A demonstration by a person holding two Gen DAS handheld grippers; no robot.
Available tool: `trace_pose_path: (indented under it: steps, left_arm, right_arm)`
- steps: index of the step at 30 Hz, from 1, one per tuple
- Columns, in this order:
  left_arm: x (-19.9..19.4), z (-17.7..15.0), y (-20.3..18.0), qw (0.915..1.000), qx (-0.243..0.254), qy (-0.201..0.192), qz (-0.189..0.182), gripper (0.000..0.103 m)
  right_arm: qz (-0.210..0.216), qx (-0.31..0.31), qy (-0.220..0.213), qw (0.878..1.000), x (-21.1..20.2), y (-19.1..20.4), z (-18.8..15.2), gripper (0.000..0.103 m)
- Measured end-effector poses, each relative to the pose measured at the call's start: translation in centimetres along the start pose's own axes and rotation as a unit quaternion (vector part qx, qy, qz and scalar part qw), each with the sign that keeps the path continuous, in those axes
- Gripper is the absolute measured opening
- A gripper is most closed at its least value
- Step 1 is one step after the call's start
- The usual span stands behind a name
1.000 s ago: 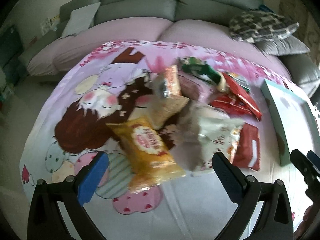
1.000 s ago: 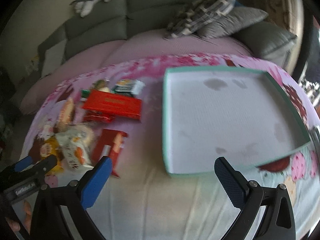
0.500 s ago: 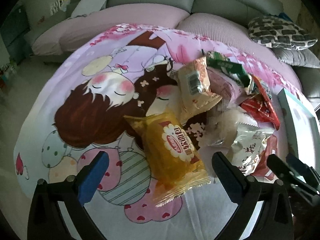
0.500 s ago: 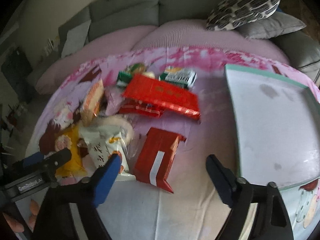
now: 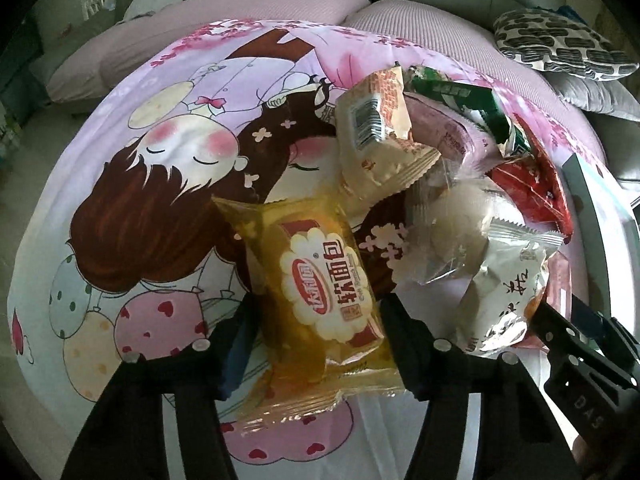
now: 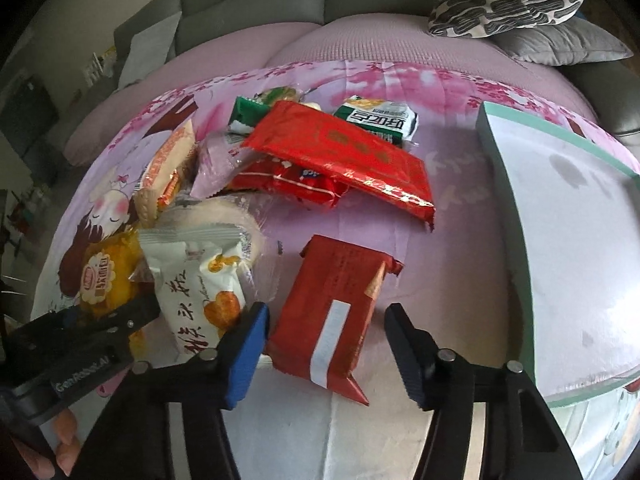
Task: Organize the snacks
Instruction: 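Grasp the yellow bun bag with left tool while right tool grasps the red box, then carry both snacks to the white tray and open both tools to release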
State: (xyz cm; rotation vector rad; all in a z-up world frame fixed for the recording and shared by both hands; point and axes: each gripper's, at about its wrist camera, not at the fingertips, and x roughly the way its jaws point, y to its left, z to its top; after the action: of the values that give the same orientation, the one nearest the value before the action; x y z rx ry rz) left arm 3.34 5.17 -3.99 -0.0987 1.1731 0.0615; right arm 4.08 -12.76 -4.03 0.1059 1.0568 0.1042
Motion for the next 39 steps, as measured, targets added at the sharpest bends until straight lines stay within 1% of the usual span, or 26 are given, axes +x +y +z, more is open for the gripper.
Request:
trace_pose_path:
  steps: [2,6,9,10,15,19,23,29,33,36,39]
  left_arm:
    - [0.0,0.0,-0.1,1.0000,0.001,-0.001,0.004,0.059]
    - [0.0,0.0,0.0,1.0000,0.001,-0.002,0.008,0.056]
    - [0.2,0.3,-0.4,0.9999,0.002,-0.003,0.013,0.053]
    - [0.2,0.3,-0.4,0.9999,0.002,-0.004,0.014,0.052]
    - [-0.3,0.1,0.2,0.9998,-0.001,-0.006,0.017,0.045]
    - [-0.9,0.2,0.4,0.9998,-0.004,-0.009,0.016,0.042]
    - [-1.6,0.3,0.3,0.9997,-0.009,-0.018,0.014,0.042]
    - [-4.3,0.4,0.4,0.9988,-0.019,-0.044,0.006,0.042]
    - [-7.0,1.1,-0.2,0.9970,-0.021,-0.075,-0.003,0.042]
    - [-8.9,2.0,-1.3,0.9948,-0.017,-0.100,-0.011,0.042]
    - [-10.1,3.1,-3.1,0.9930,-0.004,-0.115,-0.027,0.042]
  right_arm:
    - [0.002,0.000,0.001,1.000,0.2,0.1,0.1,0.057]
    - [-0.003,-0.001,0.003,1.000,0.5,0.3,0.2,0.055]
    - [-0.013,0.000,0.000,1.000,0.7,0.2,0.3,0.048]
    - [-0.016,0.001,0.000,1.000,0.8,0.2,0.4,0.043]
    - [-0.014,0.010,-0.001,1.000,0.5,-0.3,0.5,0.042]
    - [-0.009,0.027,-0.003,1.000,-0.1,-1.1,0.5,0.042]
    - [-0.004,0.036,-0.016,0.999,-0.9,-1.6,0.6,0.042]
    - [0.009,0.053,-0.045,0.998,-2.9,-2.0,1.1,0.042]
    - [0.008,0.055,-0.076,0.996,-4.9,-2.2,1.5,0.042]
    - [0.007,0.060,-0.099,0.993,-6.3,-2.8,2.0,0.042]
    - [-0.006,0.064,-0.114,0.991,-7.1,-3.7,2.3,0.042]
